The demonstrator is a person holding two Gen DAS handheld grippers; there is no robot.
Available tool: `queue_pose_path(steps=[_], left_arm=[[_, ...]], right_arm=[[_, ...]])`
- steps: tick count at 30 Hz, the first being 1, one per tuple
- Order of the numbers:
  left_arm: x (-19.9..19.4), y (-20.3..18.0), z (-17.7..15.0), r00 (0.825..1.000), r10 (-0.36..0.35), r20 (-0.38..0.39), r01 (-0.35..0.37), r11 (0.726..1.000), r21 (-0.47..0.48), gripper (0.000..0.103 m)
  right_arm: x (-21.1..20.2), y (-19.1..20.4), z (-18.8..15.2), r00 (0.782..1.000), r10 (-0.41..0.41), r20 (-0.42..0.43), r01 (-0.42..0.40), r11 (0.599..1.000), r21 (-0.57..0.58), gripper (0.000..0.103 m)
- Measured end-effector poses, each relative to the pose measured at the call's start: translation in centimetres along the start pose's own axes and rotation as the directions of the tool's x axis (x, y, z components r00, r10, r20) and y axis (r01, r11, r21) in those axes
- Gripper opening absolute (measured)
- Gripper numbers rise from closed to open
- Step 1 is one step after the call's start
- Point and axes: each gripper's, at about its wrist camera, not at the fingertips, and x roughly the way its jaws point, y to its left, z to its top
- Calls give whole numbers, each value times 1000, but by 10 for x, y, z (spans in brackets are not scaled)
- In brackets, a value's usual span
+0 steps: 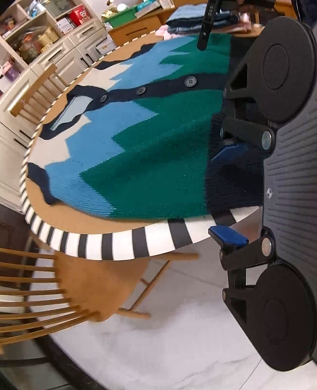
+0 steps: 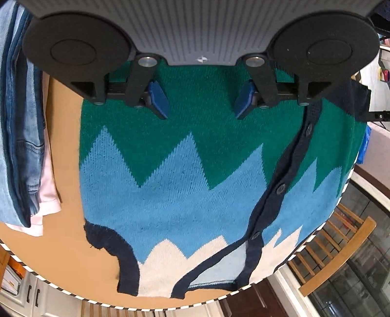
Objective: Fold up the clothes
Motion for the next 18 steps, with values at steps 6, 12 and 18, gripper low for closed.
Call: queue_pose_path(steps=[6, 12, 18], left_arm=[[4, -29, -2, 989, 147, -4, -145, 981, 133, 7], [-4, -33, -7, 959, 284, 24, -284, 945, 165, 6], [-5, -34, -4, 957, 289, 3, -286, 946, 155, 8]], right_arm=[[3, 2, -2, 1000, 6, -3, -6, 1000, -21, 71], [5, 8, -6, 999, -44, 9, 44, 995, -89, 70], [7, 17, -12, 996, -87, 28, 91, 978, -189, 72]])
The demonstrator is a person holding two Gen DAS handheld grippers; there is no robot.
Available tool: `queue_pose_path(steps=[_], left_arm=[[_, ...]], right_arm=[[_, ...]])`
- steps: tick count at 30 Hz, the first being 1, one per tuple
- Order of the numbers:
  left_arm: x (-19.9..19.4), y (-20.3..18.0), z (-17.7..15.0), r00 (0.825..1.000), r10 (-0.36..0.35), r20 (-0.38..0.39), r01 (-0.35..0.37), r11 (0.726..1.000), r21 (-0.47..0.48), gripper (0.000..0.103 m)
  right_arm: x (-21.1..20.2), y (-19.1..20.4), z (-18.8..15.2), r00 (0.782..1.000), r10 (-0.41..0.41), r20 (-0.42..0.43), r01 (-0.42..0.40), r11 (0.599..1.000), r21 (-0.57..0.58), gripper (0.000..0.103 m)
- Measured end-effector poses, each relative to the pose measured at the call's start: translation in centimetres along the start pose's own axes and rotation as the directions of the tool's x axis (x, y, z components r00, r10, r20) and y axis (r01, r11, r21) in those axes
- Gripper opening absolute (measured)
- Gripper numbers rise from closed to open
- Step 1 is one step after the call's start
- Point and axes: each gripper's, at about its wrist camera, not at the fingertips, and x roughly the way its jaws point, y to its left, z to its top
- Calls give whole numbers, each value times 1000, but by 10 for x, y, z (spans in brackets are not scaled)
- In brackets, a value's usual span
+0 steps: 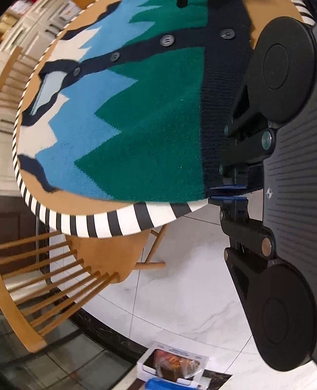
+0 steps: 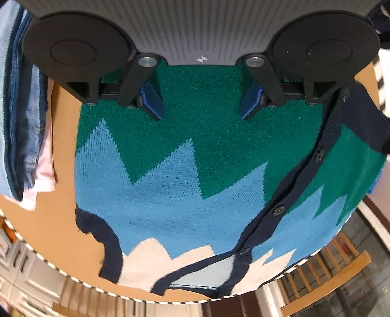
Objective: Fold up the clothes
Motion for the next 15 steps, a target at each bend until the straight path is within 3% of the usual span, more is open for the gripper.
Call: queue_pose_path(steps=[1, 3, 5, 6, 8, 9, 10, 14, 15], left_arm=[[-3, 0, 1, 1000, -19, -4, 19, 1000, -10, 10], [-13, -1, 1, 999, -43, -15, 43, 999, 6, 29], [-33, -11, 0, 999, -43, 23, 42, 997, 69, 49], [-43, -15, 1, 997, -55, 52, 49, 994, 96, 53], [-59, -25, 4, 989, -103, 106, 89, 988, 125, 58], [-62, -32, 7, 978, -164, 127, 149, 981, 121, 60], [-62, -39, 9, 962, -230, 145, 215, 970, 113, 61], [-28, -85, 17, 900, -425, 101, 410, 901, 139, 55], [-18, -97, 18, 894, -443, 70, 430, 891, 149, 51]], right_arm=[[-2, 2, -2, 1000, -14, 0, 14, 1000, -16, 72], [-12, 3, -9, 999, -54, -3, 54, 998, -30, 71], [-31, 0, -22, 997, -72, 26, 73, 996, -43, 70], [-40, -3, -30, 995, -88, 35, 90, 995, -44, 66], [-52, -11, -45, 995, -97, 24, 98, 995, -21, 44], [-55, -16, -51, 996, -90, 15, 89, 996, 8, 28], [-57, -19, -55, 997, -80, 20, 80, 996, 35, 20], [-56, -12, -62, 999, -33, 19, 32, 998, 51, 20], [-54, -7, -62, 999, -35, 13, 35, 999, 30, 20]])
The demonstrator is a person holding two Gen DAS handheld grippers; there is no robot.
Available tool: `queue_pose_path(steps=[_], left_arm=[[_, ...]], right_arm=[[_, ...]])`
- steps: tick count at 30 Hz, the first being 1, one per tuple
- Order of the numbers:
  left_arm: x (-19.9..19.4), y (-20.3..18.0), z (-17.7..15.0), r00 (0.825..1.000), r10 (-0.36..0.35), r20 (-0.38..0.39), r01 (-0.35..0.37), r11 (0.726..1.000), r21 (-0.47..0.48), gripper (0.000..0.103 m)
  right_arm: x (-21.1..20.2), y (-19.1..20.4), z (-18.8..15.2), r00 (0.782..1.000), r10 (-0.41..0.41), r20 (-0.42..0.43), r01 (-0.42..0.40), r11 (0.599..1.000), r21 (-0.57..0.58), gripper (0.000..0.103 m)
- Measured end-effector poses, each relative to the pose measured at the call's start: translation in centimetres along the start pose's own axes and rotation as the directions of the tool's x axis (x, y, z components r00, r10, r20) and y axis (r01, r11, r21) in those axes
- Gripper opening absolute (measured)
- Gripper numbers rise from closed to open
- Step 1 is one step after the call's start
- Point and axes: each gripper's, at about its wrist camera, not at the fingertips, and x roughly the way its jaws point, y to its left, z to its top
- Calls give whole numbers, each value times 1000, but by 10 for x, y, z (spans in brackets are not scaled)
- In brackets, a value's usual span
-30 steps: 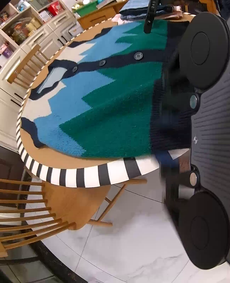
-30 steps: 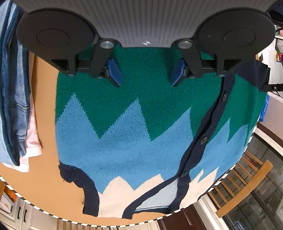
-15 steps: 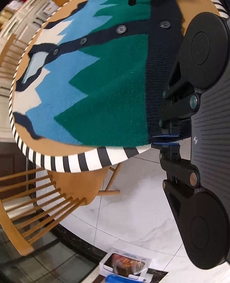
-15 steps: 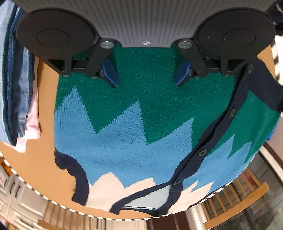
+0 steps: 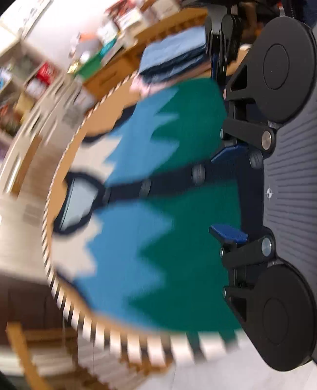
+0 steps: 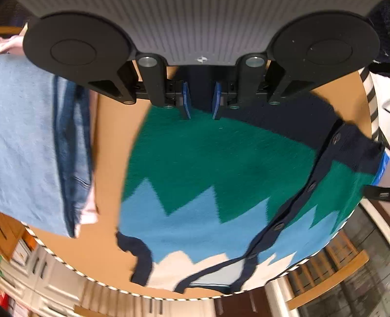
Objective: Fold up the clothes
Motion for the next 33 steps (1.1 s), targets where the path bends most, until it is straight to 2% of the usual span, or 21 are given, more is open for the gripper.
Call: queue_pose_path(steps=[1, 3, 6, 10, 11, 13, 15, 17, 19, 20, 23, 25, 28, 29, 31, 32, 33], left_arm=[[15, -5, 0, 999, -13, -35, 13, 1000, 8, 49], [36, -12, -2, 995, 7, -95, -5, 1000, 21, 36], [47, -14, -8, 991, 42, -126, -36, 998, 49, 32], [45, -2, -8, 990, 22, -136, -28, 999, -38, 29], [43, 1, -8, 991, 4, -133, -13, 998, -68, 32], [36, 0, -4, 996, -21, -90, 15, 997, -74, 38], [30, -5, 4, 999, -38, -28, 37, 998, -43, 48], [38, -9, 13, 998, -64, -9, 63, 998, -28, 50], [59, -12, 19, 996, -47, -78, 47, 999, -7, 46], [70, -14, 19, 993, -24, -112, 26, 1000, 17, 41], [72, -11, 20, 992, -33, -124, 41, 997, 62, 42], [72, -7, 23, 987, -58, -149, 70, 995, 73, 43], [71, 0, 28, 978, -108, -181, 125, 989, 85, 46], [68, 2, 30, 977, -103, -187, 124, 986, 107, 48], [61, 4, 34, 977, -80, -197, 113, 980, 162, 56], [57, 5, 36, 980, -52, -192, 91, 975, 200, 62], [53, 6, 37, 983, -29, -183, 73, 969, 236, 63]], right_arm=[[3, 4, -1, 1000, -6, -21, 6, 1000, -18, 20], [9, 5, -5, 997, -42, -61, 41, 999, -19, 19], [6, -3, -10, 997, -43, -65, 44, 999, 19, 19], [1, -7, -15, 996, -52, -77, 53, 998, 17, 19], [-1, -7, -16, 994, -60, -89, 61, 998, 6, 19], [-6, -3, -14, 986, -114, -125, 113, 993, -15, 28], [-17, -2, -8, 993, -90, -74, 90, 996, 0, 33], [-19, 5, 3, 999, -49, -14, 50, 998, 36, 37], [-10, 16, 9, 999, -38, 5, 38, 998, 43, 36], [-3, 21, 10, 999, -33, 0, 33, 998, 51, 35], [14, 27, 0, 996, -72, -56, 76, 994, 78, 36], [14, 28, -5, 995, -91, -30, 94, 990, 108, 38], [15, 35, -4, 989, -144, -43, 149, 975, 163, 41], [14, 39, -1, 985, -168, -43, 174, 967, 186, 43], [7, 46, 2, 980, -197, 7, 188, 948, 257, 52], [6, 49, 3, 978, -205, 20, 191, 937, 292, 55], [5, 52, 4, 976, -216, 31, 195, 925, 326, 60]])
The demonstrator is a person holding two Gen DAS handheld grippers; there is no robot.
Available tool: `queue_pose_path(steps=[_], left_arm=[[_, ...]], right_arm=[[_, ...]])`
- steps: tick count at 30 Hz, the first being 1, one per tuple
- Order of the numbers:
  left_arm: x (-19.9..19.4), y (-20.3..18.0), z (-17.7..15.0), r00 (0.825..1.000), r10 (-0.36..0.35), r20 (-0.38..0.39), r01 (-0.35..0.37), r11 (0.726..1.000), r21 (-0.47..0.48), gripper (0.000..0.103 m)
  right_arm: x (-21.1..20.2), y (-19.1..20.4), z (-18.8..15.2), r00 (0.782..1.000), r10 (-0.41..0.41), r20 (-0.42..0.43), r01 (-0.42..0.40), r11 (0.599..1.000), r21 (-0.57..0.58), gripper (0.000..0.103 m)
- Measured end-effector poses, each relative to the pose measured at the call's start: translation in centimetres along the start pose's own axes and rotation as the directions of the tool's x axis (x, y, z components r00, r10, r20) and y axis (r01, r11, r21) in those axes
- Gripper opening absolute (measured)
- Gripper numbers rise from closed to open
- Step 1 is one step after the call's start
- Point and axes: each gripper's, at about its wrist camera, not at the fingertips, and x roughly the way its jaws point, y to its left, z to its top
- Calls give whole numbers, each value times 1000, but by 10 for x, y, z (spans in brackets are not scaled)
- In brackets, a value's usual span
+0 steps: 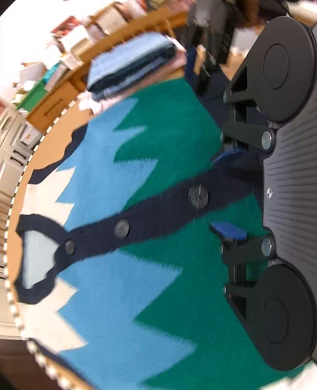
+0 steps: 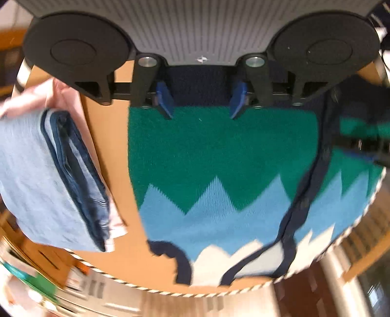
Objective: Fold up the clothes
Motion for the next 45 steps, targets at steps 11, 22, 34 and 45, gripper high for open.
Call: queue_pose_path(steps=[11, 22, 34, 45], left_arm=[[0, 27, 14, 1000, 12, -26, -12, 1000, 18, 71], [21, -10, 9, 999, -24, -42, 27, 997, 69, 84], [45, -43, 31, 999, -1, -40, 0, 999, -32, 93], [23, -18, 47, 998, -52, -42, 53, 998, 26, 89]], right_arm=[[12, -15, -21, 972, -228, -50, 233, 944, 233, 74], [28, -26, -11, 987, -145, -62, 153, 976, 153, 22], [56, -30, 33, 981, -194, -23, 193, 980, -48, 23], [8, -9, 2, 957, -280, 74, 279, 960, 29, 36]])
